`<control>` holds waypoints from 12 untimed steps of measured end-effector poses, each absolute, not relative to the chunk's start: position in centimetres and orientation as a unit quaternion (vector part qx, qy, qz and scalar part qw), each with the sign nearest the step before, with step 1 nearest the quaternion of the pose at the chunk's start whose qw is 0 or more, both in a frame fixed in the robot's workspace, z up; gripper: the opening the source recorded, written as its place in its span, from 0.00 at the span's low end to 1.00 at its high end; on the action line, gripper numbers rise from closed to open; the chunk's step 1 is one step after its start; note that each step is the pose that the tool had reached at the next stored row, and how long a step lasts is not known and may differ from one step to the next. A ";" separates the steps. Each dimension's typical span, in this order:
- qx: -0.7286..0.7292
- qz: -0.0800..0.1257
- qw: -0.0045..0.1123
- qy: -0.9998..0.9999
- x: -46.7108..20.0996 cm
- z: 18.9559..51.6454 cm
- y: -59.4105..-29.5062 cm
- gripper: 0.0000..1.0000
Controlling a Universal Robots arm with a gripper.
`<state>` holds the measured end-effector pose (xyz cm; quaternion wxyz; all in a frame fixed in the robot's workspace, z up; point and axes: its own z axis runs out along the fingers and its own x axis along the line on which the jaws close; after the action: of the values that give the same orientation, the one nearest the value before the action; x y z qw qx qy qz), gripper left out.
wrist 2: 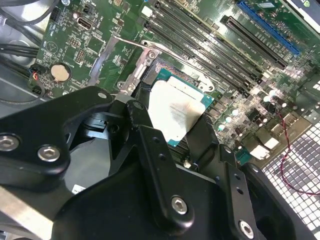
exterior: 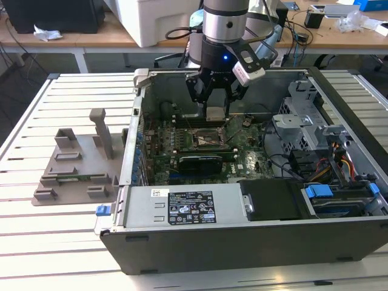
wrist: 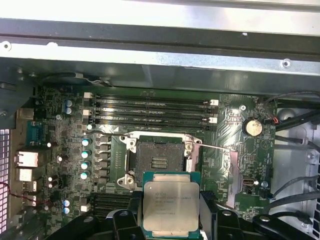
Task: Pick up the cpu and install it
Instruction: 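Pick up the cpu and move it towards the insertion slot, then place the cpu into insertion slot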
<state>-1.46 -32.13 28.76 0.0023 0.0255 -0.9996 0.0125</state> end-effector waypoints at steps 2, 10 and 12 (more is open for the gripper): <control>0.025 0.013 0.002 -1.000 -1.5 28.8 -32.1 0.54; -0.034 0.012 0.003 -0.999 -1.5 28.8 -32.1 0.54; -0.047 0.013 0.003 -0.999 -1.5 28.8 -32.1 0.54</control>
<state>-1.46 -32.12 28.75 0.0032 -0.0475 -0.9988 0.0125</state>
